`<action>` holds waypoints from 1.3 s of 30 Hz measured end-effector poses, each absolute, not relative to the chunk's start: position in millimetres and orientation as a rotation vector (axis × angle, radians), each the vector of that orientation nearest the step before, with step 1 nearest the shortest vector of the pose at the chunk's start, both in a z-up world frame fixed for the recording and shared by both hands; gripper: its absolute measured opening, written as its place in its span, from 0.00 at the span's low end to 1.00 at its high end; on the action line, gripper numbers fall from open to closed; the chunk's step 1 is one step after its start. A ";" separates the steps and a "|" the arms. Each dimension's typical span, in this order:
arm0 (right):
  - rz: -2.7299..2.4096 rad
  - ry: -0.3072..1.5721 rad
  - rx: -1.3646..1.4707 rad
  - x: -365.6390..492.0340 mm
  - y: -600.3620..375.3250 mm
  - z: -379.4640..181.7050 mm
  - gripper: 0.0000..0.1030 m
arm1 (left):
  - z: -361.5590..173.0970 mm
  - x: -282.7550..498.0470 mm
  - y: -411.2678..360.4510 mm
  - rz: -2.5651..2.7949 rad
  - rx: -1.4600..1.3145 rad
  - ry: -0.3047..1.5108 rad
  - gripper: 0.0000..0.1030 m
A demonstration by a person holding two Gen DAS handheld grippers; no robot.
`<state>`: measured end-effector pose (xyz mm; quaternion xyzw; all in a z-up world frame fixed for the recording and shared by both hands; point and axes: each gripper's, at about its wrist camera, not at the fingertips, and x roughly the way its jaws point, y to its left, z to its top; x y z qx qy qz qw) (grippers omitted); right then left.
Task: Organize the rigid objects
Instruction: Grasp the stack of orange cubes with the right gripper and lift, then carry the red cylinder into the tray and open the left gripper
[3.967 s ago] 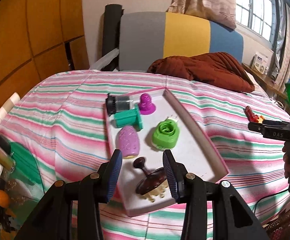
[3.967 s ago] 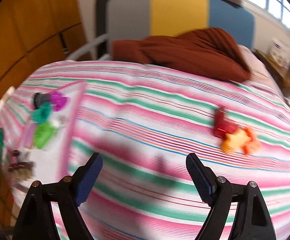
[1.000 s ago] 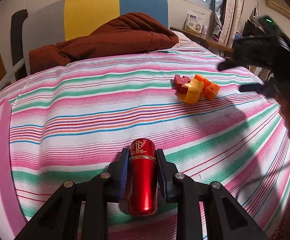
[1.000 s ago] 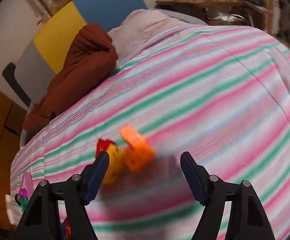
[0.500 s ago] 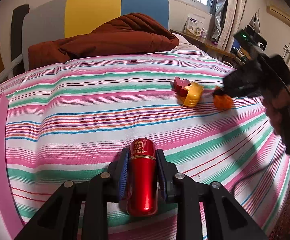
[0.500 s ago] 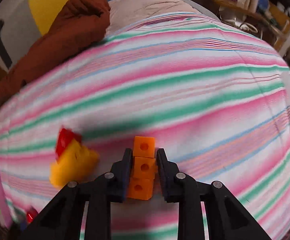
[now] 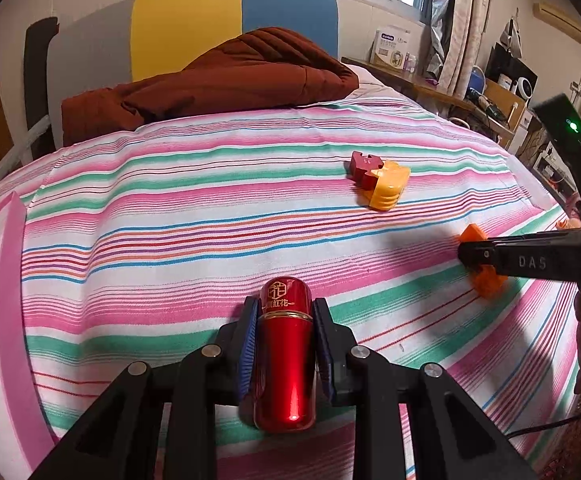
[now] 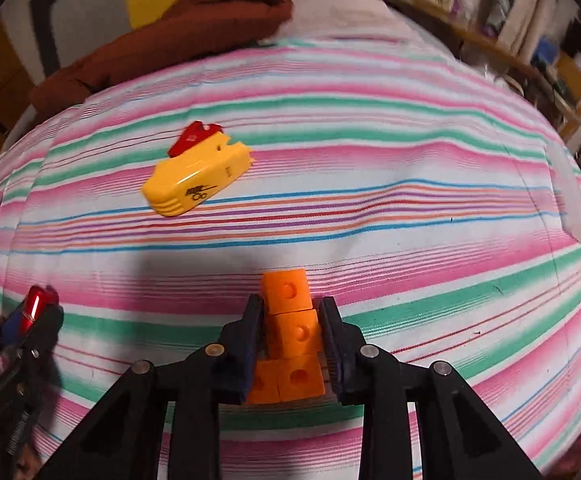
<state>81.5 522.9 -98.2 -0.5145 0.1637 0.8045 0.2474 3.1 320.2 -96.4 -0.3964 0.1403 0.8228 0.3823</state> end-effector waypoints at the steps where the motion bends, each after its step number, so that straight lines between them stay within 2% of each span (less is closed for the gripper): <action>1: 2.201 0.432 -1.415 81.4 522.1 -98.2 0.30 | -96.4 4.0 319.3 2.102 -1.010 0.363 0.25; 10: 2.244 0.412 -1.398 78.5 524.5 -96.6 0.31 | -82.7 16.1 299.1 2.145 -1.038 0.365 0.25; 17: 2.264 0.250 -1.392 76.3 514.1 -97.2 0.30 | -35.2 31.8 272.7 2.189 -0.900 0.315 0.25; 25: 2.274 0.241 -1.376 70.4 517.7 -99.9 0.30 | 7.3 37.0 245.5 2.249 -0.831 0.258 0.25; 39: 2.280 0.205 -1.368 68.3 513.6 -100.1 0.30 | 11.7 22.7 214.2 2.296 -0.882 0.217 0.25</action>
